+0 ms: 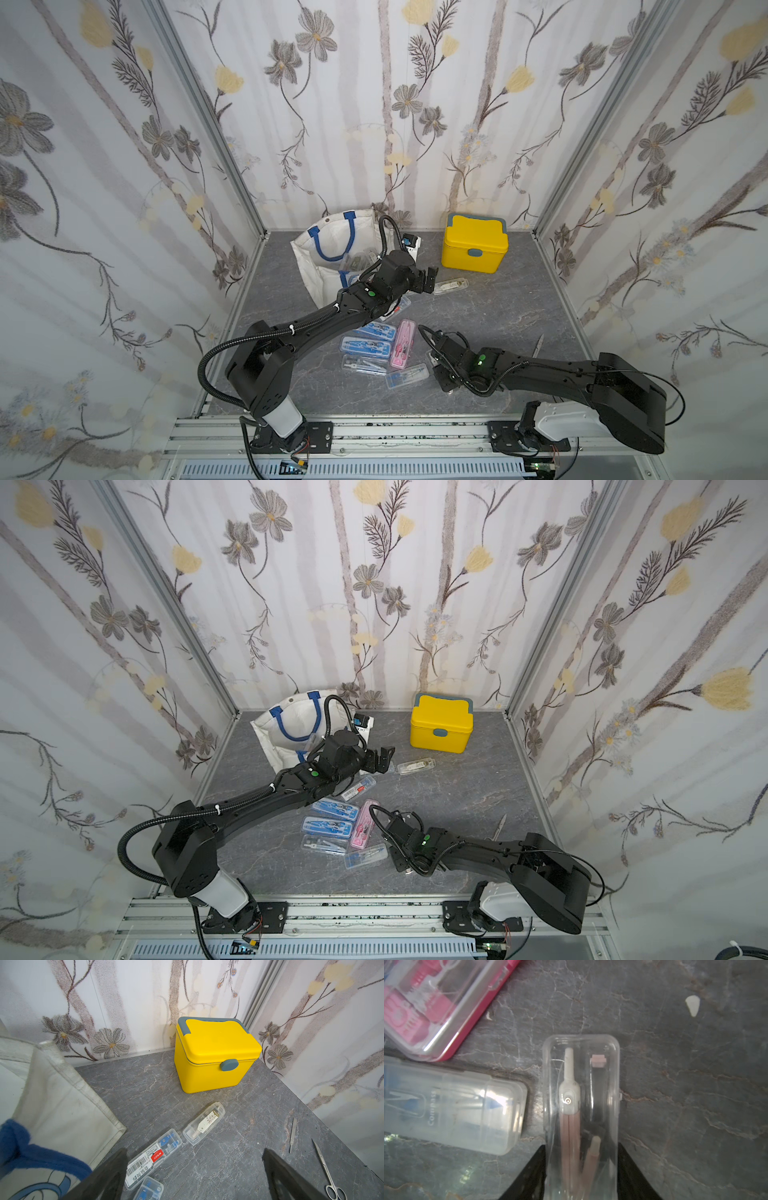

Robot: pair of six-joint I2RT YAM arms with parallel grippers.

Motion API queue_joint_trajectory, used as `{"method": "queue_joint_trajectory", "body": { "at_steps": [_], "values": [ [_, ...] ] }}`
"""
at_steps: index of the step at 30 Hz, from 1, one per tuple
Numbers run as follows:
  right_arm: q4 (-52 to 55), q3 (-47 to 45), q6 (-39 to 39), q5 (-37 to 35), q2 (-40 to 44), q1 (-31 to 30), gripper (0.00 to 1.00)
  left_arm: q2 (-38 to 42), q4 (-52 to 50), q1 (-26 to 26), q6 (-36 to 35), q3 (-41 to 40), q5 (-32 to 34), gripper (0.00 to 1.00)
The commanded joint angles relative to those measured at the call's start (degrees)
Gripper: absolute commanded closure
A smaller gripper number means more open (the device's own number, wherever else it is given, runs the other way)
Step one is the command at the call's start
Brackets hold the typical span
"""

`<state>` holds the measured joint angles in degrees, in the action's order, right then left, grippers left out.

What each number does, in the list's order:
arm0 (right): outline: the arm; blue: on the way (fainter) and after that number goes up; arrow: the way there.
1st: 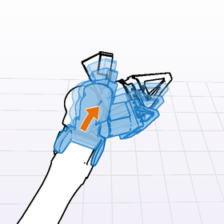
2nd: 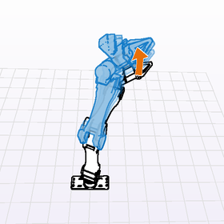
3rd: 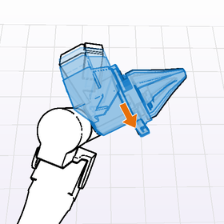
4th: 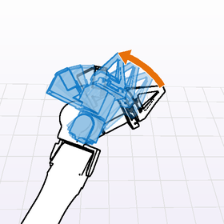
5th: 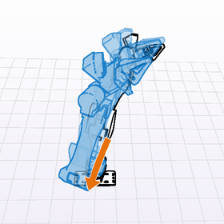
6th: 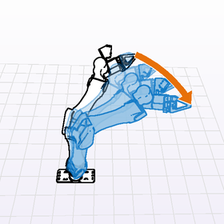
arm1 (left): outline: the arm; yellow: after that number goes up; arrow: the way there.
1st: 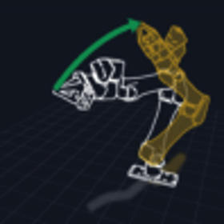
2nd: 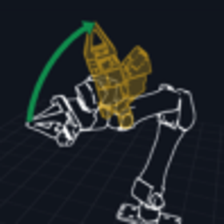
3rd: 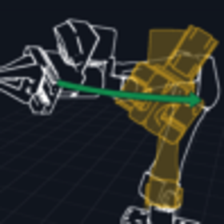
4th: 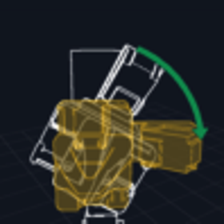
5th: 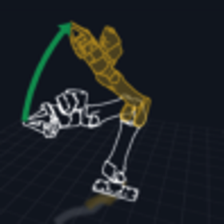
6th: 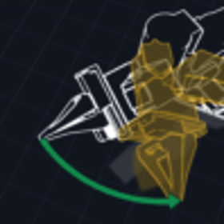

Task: Put the compass set into the canvas bag
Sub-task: Pick up the compass set at the center of the board.

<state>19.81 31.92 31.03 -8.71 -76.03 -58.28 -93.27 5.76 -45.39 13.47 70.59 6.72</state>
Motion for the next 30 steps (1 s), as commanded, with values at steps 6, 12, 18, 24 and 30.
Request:
{"method": "queue_joint_trajectory", "body": {
  "at_steps": [6,12,18,24,30],
  "values": [
    [1.7,-0.1,0.4,-4.4,-0.8,0.2,0.58,-0.8,0.6,0.6,0.8,0.0,2.1,0.00],
    [-5.3,0.1,1.9,-4.7,0.3,2.6,0.66,-1.4,1.2,1.4,3.4,-0.4,0.9,0.00],
    [-13.6,1.5,1.6,-5.0,3.9,8.0,0.67,-2.3,1.3,1.9,5.1,0.3,-1.7,0.00],
    [-20.2,4.1,-1.3,-4.6,7.8,13.3,0.67,-2.6,3.5,2.3,6.4,-0.4,-7.0,0.00],
    [-25.7,5.2,-4.1,1.1,10.4,18.4,0.67,-2.2,7.5,3.0,8.3,-1.4,-14.8,0.00]
  ]
}}
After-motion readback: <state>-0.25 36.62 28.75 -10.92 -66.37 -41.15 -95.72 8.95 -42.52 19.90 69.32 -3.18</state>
